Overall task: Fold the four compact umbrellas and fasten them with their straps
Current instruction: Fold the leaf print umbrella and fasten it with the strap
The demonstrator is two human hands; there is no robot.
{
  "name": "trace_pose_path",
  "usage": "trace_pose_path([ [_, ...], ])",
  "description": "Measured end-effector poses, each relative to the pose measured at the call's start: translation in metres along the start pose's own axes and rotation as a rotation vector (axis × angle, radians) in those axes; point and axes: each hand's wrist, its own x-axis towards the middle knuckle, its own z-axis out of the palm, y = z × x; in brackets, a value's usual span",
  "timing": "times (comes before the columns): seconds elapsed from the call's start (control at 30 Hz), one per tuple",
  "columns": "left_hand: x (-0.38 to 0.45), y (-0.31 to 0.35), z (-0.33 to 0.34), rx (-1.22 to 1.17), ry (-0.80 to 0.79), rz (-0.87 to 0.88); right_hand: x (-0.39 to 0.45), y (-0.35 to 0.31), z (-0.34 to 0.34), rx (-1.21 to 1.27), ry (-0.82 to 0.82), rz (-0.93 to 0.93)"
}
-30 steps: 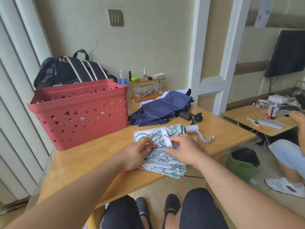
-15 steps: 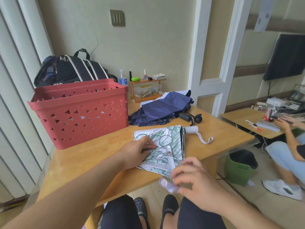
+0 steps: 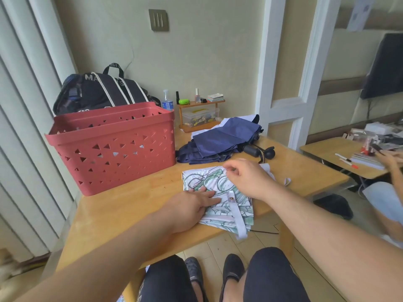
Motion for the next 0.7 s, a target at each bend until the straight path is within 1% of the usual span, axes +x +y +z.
trace_pose_path([
  [0.03,-0.003,-0.001,0.002,0.001,0.004,0.010,0.005,0.002,0.006,-0.042,-0.073,0.031],
  [0.07,-0.007,-0.002,0.004,0.002,0.006,0.018,0.006,0.003,0.011,-0.074,-0.102,0.046],
  [0.23,-0.028,-0.001,0.003,0.000,0.048,0.052,-0.014,0.011,0.014,-0.198,-0.118,0.019],
  [0.33,-0.020,0.003,-0.022,-0.010,-0.013,-0.063,-0.021,0.017,0.021,-0.215,-0.138,-0.026],
  [0.37,-0.010,0.005,-0.032,0.017,-0.005,-0.095,-0.022,0.019,0.023,-0.210,-0.141,-0.028],
  [0.4,0.004,0.006,-0.042,0.075,0.047,-0.094,-0.023,0.020,0.025,-0.206,-0.140,-0.030],
  [0.47,0.041,0.003,-0.054,0.152,0.203,-0.052,-0.025,0.022,0.027,-0.203,-0.149,-0.030],
  [0.5,0.059,0.001,-0.057,0.160,0.228,-0.047,-0.027,0.024,0.028,-0.203,-0.159,-0.026],
  [0.53,0.076,0.000,-0.060,0.177,0.196,-0.079,-0.029,0.026,0.029,-0.204,-0.164,-0.025],
  [0.63,0.107,-0.011,-0.058,0.257,-0.115,-0.216,-0.032,0.031,0.031,-0.219,-0.154,-0.036],
  [0.67,0.111,-0.016,-0.056,0.226,-0.186,-0.236,-0.032,0.031,0.031,-0.231,-0.157,-0.043],
  [0.7,0.112,-0.020,-0.053,0.166,-0.214,-0.249,-0.032,0.030,0.031,-0.246,-0.163,-0.051],
])
